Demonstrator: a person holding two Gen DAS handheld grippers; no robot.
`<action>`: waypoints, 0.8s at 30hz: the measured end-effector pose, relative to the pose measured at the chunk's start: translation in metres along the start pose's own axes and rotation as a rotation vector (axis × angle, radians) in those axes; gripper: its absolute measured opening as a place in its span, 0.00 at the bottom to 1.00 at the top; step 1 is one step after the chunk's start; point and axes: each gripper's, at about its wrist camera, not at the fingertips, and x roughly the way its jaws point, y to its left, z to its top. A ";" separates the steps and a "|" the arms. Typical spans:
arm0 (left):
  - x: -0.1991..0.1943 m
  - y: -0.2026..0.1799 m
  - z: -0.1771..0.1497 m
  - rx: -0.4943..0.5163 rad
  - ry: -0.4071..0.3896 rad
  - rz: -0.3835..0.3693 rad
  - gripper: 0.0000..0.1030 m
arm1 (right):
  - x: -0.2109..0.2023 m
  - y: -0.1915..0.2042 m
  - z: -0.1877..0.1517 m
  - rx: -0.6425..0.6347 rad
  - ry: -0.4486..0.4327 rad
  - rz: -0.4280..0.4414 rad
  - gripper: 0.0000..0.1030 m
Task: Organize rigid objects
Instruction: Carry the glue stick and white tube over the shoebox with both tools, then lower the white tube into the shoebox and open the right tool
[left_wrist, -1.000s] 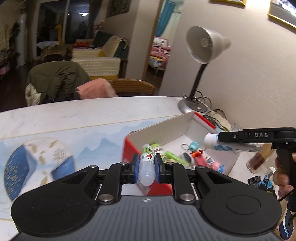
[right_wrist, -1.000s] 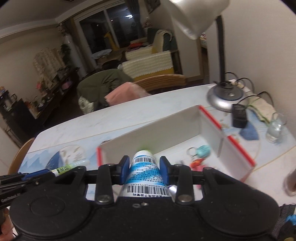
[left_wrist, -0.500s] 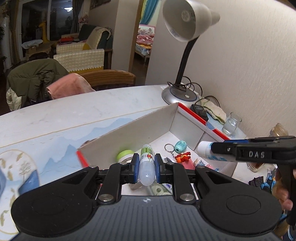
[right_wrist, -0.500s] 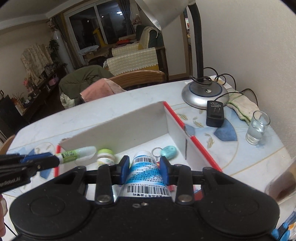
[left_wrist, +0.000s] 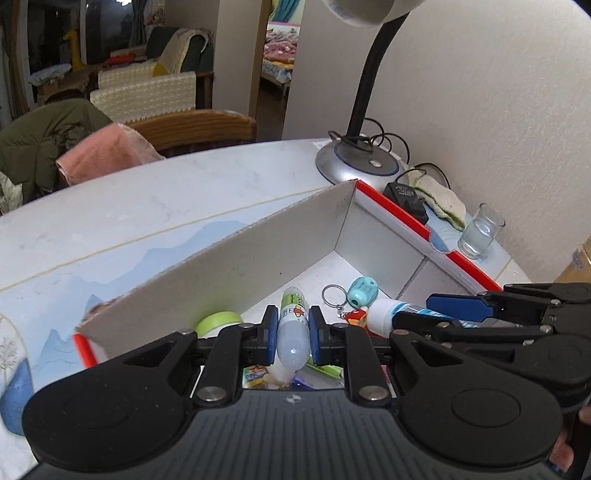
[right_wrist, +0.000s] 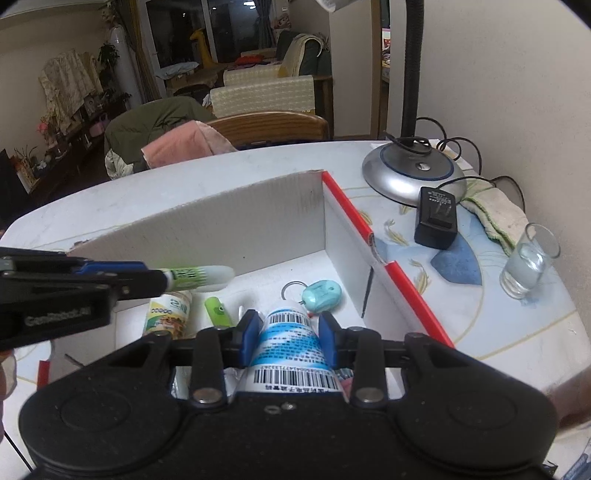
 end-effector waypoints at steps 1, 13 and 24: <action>0.003 -0.001 0.001 0.003 0.009 -0.003 0.16 | 0.002 0.000 0.001 -0.007 0.002 -0.002 0.33; 0.035 -0.005 -0.001 0.017 0.132 0.016 0.16 | 0.013 0.003 -0.001 -0.083 0.015 -0.006 0.33; 0.044 -0.001 -0.009 0.018 0.207 0.025 0.16 | 0.012 -0.003 -0.001 -0.064 0.038 0.004 0.37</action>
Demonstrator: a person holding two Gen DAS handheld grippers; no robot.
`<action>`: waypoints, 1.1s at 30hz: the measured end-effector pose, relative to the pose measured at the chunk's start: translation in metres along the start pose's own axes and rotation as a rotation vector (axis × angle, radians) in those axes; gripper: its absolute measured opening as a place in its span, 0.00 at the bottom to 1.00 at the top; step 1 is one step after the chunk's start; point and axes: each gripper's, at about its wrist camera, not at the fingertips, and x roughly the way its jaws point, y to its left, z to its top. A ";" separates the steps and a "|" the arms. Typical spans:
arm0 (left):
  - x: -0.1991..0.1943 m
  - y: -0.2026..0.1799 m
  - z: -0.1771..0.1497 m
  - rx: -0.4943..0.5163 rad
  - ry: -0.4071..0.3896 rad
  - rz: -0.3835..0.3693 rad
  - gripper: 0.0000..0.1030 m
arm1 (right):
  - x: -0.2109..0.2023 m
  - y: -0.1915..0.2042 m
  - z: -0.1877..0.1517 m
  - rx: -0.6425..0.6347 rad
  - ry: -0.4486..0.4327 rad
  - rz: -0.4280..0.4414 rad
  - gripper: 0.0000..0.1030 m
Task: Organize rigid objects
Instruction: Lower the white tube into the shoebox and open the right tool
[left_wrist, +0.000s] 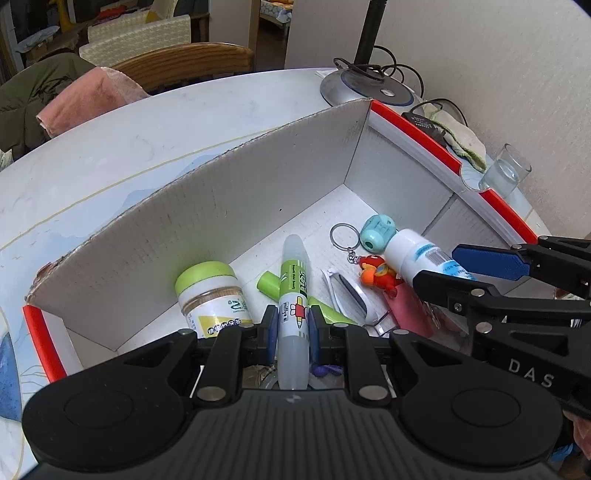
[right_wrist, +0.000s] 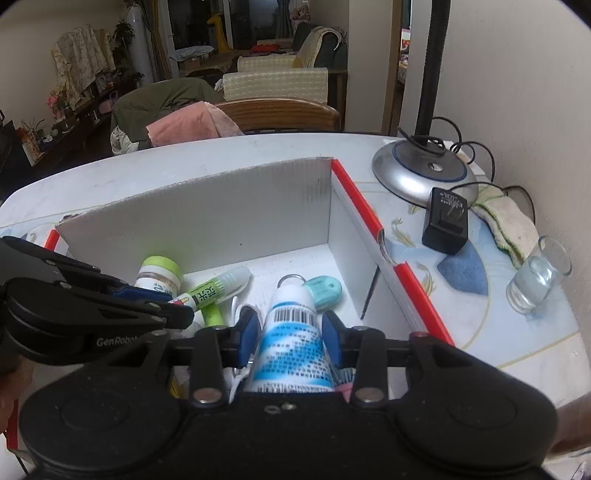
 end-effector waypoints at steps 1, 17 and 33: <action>0.000 0.000 -0.001 0.000 0.005 -0.002 0.16 | 0.000 -0.001 0.000 0.006 0.005 0.002 0.38; -0.038 0.004 -0.019 0.014 -0.077 -0.032 0.17 | -0.031 0.001 -0.009 0.025 -0.005 0.024 0.48; -0.118 0.012 -0.053 0.028 -0.232 -0.081 0.17 | -0.093 0.034 -0.023 0.032 -0.113 0.073 0.63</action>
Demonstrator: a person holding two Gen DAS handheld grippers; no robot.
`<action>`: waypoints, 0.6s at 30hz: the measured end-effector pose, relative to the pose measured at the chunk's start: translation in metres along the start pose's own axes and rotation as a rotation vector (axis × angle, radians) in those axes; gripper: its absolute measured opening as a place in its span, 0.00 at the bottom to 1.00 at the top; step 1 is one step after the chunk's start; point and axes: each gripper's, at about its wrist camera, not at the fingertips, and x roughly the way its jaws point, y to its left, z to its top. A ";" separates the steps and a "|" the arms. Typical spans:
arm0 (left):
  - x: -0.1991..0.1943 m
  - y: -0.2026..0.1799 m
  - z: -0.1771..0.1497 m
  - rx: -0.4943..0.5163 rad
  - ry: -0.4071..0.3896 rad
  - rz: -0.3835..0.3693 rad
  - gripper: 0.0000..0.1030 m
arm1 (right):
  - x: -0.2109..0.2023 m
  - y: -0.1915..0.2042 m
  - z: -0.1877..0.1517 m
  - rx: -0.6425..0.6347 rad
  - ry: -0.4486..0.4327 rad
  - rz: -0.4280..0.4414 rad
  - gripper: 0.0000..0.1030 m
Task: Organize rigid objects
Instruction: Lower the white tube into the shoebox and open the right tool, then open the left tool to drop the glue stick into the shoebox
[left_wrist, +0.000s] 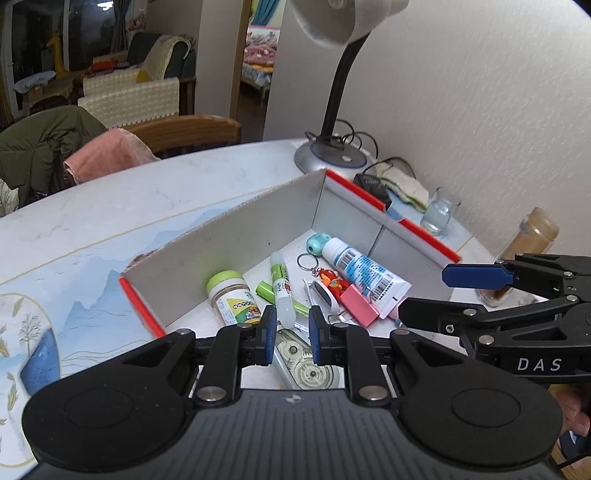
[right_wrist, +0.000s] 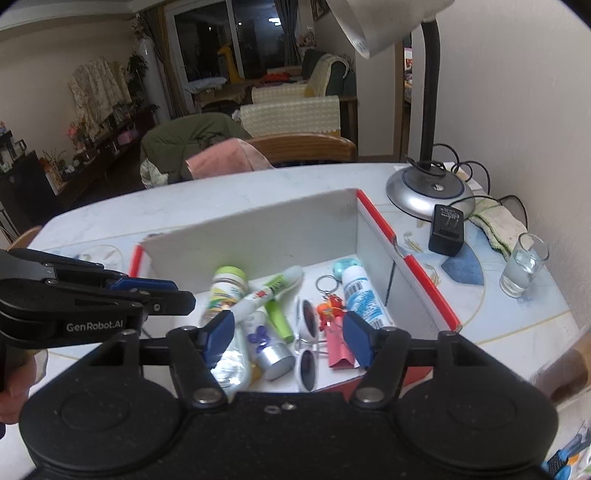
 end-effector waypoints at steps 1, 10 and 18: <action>-0.005 0.001 -0.002 -0.002 -0.006 0.004 0.17 | -0.004 0.003 -0.001 -0.001 -0.005 0.004 0.64; -0.048 0.004 -0.018 0.028 -0.068 0.030 0.17 | -0.036 0.029 -0.007 -0.018 -0.058 0.045 0.74; -0.075 0.008 -0.033 0.040 -0.086 0.041 0.17 | -0.056 0.043 -0.016 -0.031 -0.080 0.063 0.78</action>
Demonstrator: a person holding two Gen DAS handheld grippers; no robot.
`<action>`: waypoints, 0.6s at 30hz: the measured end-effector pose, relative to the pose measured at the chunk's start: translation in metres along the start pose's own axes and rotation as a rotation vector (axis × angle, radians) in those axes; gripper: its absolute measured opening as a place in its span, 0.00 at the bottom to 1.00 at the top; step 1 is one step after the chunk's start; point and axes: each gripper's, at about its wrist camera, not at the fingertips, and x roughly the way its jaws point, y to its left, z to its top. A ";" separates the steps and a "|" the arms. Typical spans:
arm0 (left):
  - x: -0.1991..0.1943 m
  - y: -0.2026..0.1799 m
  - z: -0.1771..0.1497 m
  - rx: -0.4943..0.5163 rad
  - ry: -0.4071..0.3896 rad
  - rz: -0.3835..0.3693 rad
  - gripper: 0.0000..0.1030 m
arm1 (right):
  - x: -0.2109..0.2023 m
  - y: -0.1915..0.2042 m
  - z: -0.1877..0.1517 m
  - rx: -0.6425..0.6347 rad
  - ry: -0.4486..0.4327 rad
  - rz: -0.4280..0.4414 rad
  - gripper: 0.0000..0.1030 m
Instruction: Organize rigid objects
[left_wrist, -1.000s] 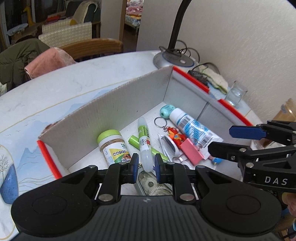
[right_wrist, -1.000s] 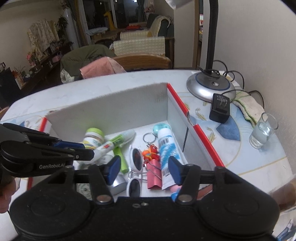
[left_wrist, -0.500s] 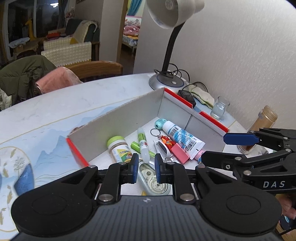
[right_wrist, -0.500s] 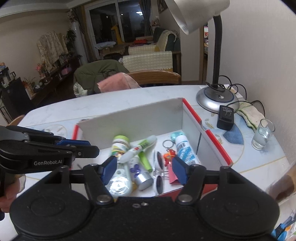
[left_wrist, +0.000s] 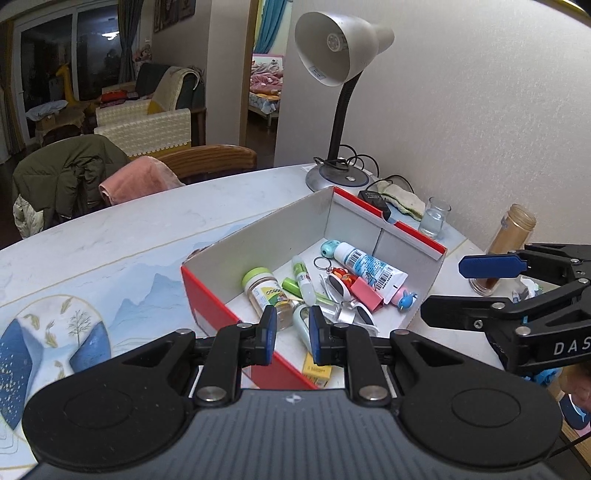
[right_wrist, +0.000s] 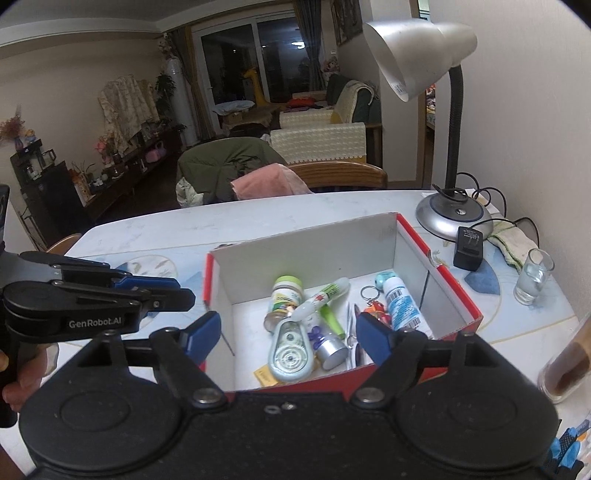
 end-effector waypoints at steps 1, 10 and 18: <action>-0.003 0.000 -0.001 -0.001 -0.001 -0.002 0.17 | -0.002 0.002 -0.001 -0.001 -0.004 0.001 0.79; -0.026 -0.001 -0.010 0.006 -0.049 -0.017 0.68 | -0.019 0.018 -0.015 -0.017 -0.018 -0.018 0.85; -0.035 -0.004 -0.017 0.008 -0.051 -0.023 0.83 | -0.032 0.024 -0.020 -0.006 -0.050 -0.018 0.94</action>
